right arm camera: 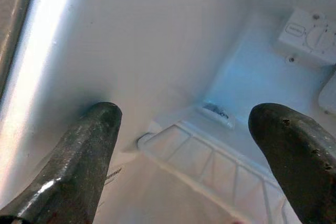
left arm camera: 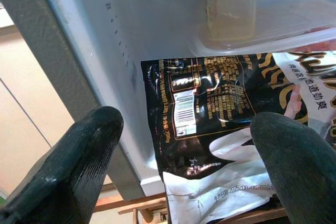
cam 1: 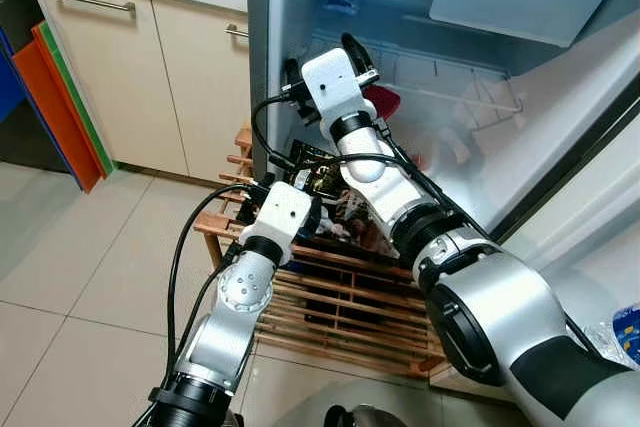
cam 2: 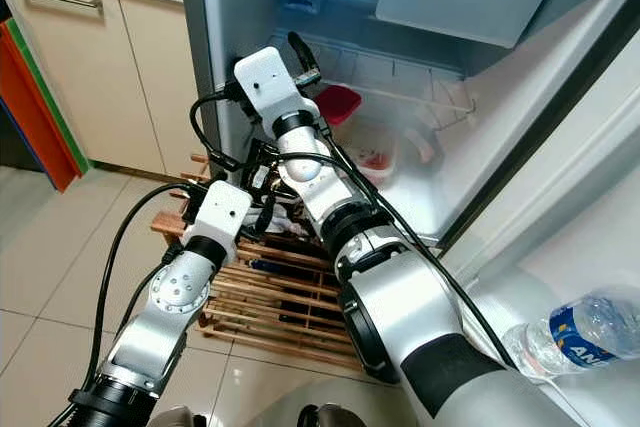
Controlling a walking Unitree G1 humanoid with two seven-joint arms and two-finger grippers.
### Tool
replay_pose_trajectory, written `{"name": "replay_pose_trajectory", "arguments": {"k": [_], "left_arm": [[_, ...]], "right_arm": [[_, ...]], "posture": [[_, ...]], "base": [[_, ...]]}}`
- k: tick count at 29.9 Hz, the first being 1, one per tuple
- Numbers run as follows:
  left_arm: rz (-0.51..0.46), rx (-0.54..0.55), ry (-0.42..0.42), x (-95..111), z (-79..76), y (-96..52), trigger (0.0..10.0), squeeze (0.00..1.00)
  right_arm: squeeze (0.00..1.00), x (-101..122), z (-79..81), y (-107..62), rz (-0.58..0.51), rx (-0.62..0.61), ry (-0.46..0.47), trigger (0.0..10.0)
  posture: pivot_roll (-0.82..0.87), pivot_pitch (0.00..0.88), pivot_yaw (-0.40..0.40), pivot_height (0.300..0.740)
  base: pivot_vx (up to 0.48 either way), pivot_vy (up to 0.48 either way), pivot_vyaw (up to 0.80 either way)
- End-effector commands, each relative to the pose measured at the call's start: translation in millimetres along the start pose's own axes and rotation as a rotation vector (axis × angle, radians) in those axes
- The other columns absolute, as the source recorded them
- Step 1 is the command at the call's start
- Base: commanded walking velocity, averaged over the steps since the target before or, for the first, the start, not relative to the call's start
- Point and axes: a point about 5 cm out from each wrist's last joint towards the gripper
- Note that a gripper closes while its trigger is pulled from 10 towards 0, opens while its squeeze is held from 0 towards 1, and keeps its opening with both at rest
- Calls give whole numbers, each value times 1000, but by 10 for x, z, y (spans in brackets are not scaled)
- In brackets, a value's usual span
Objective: Restocking fridge
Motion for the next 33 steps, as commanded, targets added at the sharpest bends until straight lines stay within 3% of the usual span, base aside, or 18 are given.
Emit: {"name": "replay_pose_trajectory", "arguments": {"k": [1, 7, 13, 16, 18, 20, 22, 24, 25, 28, 29, 33], "left_arm": [[-1, -13, -15, -1, -51, 2, 10000, 0], [-11, -13, -26, 38, -42, 15, 10000, 0], [-14, 4, -27, 47, 63, 47, 10000, 0], [-18, 12, -26, 58, 102, 56, 10000, 0], [-21, 14, -24, 64, 115, 54, 10000, 0], [-25, 15, -19, 74, 124, 46, 10000, 0], [-28, 17, -16, 79, 140, 35, 10000, 0], [-28, 21, -13, 72, 166, 29, 10000, 0], [-26, 23, -11, 63, 182, 25, 10000, 0], [-26, 24, -10, 60, 190, 25, 10000, 0], [-26, 22, -10, 58, 193, 32, 10000, 0], [-28, 18, -13, 65, 186, 60, 10000, 0]], "right_arm": [[0, -37, -74, -40, -13, -30, 33, 10000], [0, -172, -198, -146, 19, -83, 130, 10000], [0, -602, -264, -460, 249, -149, 450, 10000], [0, -607, -251, -552, 278, -163, 665, 10000], [0, -562, -248, -624, 279, -137, 724, 10000], [0, -541, -275, -700, 287, -108, 712, 10000], [0, -516, -353, -764, 276, -84, 644, 10000], [0, -468, -453, -821, 253, -6, 473, 10000], [0, -439, -547, -905, 253, 88, 314, 10000], [0, -414, -616, -976, 260, 148, 240, 10000], [0, -386, -706, -1091, 293, 237, 150, 10000], [0, -486, -797, -1236, 392, 326, 61, 10000]], "posture": [[99, 68, -120, 740], [92, 72, -117, 740], [69, 68, -107, 740], [63, 68, -103, 740], [64, 68, -102, 740], [64, 67, -101, 740], [63, 65, -100, 740], [55, 59, -95, 740], [48, 55, -96, 740], [44, 53, -96, 740], [30, 47, -94, 740], [13, 37, -86, 740]], "base": [[0, 0, 0], [0, 0, 0], [0, 0, 0], [0, 0, 0], [0, 0, 0], [0, 0, 0], [0, 0, 0], [0, 0, 0], [0, 0, 0], [0, 0, 0], [0, 0, 0], [0, 0, 0]]}}
Point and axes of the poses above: a point about 5 cm out from each wrist's last joint towards the gripper, its own y axis pointing out of the wrist towards the gripper, its own x axis along the axis of the wrist's last joint, z = x × y, and after that the axes turned 6 degrees about y, right-handed
